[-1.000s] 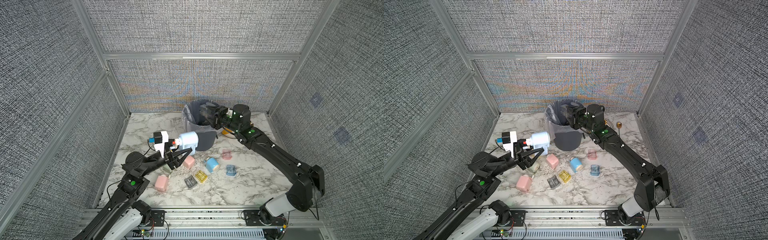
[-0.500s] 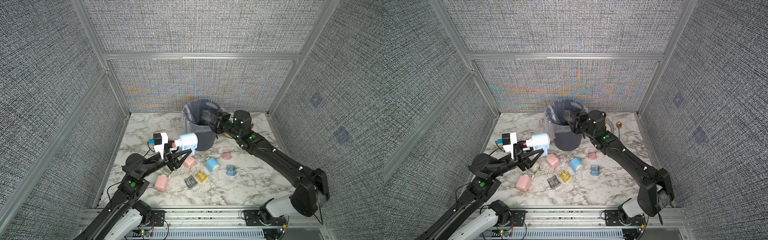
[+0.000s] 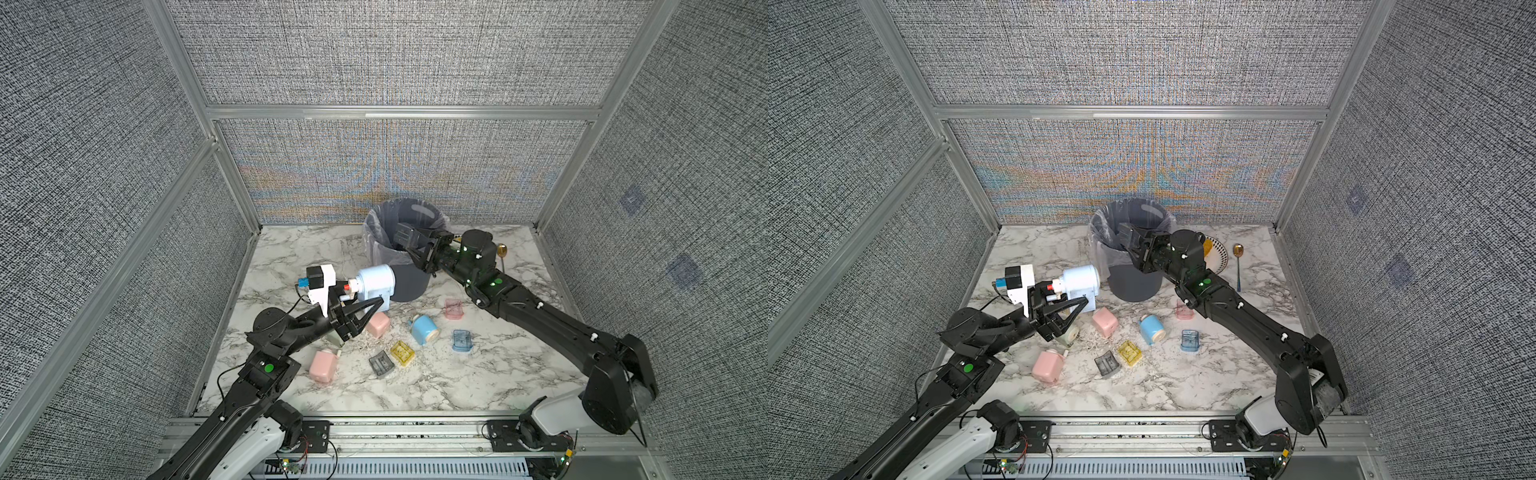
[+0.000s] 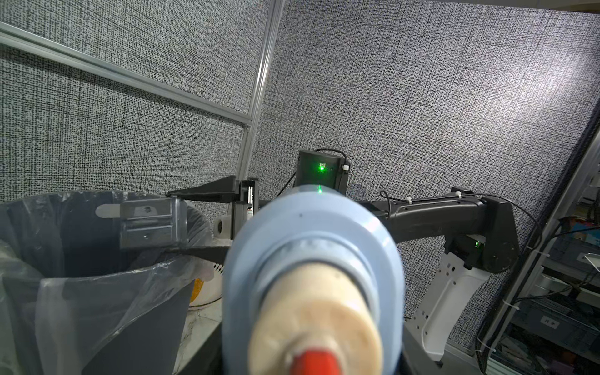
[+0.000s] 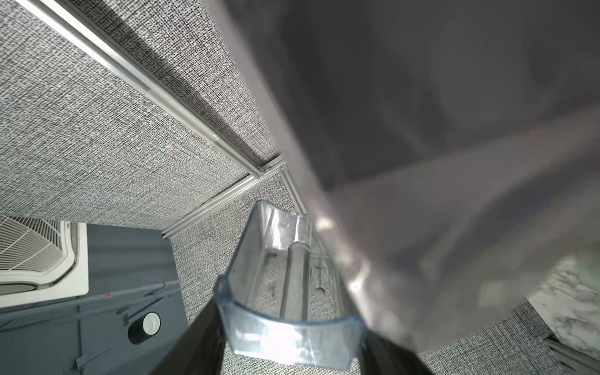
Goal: Take out the pencil sharpener tray and clean the shavings
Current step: Pour the shavings into the trash bin.
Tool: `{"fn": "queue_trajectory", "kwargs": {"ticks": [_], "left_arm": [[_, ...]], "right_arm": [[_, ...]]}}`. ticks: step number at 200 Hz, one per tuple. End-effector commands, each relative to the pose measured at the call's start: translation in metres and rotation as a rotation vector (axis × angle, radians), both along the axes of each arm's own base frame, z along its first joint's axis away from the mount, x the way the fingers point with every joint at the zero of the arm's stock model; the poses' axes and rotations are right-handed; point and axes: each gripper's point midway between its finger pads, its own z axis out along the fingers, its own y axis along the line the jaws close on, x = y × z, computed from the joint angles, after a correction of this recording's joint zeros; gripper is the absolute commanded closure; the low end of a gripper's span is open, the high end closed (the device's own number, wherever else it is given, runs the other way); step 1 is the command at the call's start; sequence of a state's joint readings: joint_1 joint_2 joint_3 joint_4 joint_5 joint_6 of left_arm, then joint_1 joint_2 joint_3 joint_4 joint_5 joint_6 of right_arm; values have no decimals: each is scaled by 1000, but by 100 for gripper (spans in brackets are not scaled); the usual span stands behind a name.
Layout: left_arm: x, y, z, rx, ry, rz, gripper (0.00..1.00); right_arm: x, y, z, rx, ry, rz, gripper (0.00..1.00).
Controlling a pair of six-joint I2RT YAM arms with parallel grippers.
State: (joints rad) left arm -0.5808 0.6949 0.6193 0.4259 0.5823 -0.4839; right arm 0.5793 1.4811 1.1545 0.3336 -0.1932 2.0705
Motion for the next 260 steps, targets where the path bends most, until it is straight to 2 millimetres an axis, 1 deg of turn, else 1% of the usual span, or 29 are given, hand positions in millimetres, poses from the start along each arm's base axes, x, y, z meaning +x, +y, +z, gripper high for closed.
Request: {"fn": "queue_trajectory", "kwargs": {"ticks": [1,11,21,29,36,48,56,77,82,91,104,137,151,162,175,188,195,200,208,217,228,240,251,260], "left_arm": [[-3,2,14,-41,-43,-2,100],[-4,3,15,-40,-46,-4,100],[-5,4,14,-39,-46,1,100],[-5,5,14,-38,-48,6,100],[-5,6,14,-39,-50,14,100],[-5,7,11,-36,-49,22,100],[-5,8,10,-35,-47,27,100],[-2,8,2,-30,-35,39,100],[-2,8,1,-29,-32,38,100],[-1,7,-2,-24,-24,37,100],[-1,7,-4,-24,-20,35,100],[-2,9,-5,-20,-21,42,100],[-3,10,-5,-21,-24,46,100],[-2,10,-6,-21,-23,47,100],[-1,9,-8,-22,-21,48,100],[-1,9,-9,-24,-18,48,100],[-1,9,-10,-24,-14,47,100],[-1,9,-11,-25,-14,47,100],[-1,10,-11,-24,-12,47,100],[-2,10,-11,-23,-13,48,100],[-4,12,-10,-22,-16,50,100],[-5,13,-9,-20,-20,57,100],[-5,15,-9,-17,-22,69,100],[-5,16,-10,-14,-23,76,100]], "right_arm": [[7,4,15,159,92,-16,63],[9,4,32,157,60,-17,63],[11,3,46,150,36,-24,62],[12,2,53,148,24,-27,62],[13,2,55,142,15,-29,62],[13,1,48,128,22,-31,62],[12,0,36,117,39,-35,62],[11,-1,-6,97,110,-41,62],[11,0,-13,95,123,-38,62],[12,3,-19,91,131,-29,62],[14,7,-15,87,117,-13,62],[13,6,28,74,1,-7,63],[11,5,39,74,-28,-5,62],[11,5,37,68,-32,-4,63],[14,4,24,68,-15,-13,62],[17,8,4,78,29,3,63],[18,11,-1,91,42,11,63],[19,13,-1,96,42,18,64],[21,17,5,97,29,31,64],[23,22,17,98,8,43,64],[24,24,39,97,-32,43,64],[23,23,59,84,-72,32,64],[22,20,67,71,-91,22,64],[22,19,63,63,-87,15,64]]}}
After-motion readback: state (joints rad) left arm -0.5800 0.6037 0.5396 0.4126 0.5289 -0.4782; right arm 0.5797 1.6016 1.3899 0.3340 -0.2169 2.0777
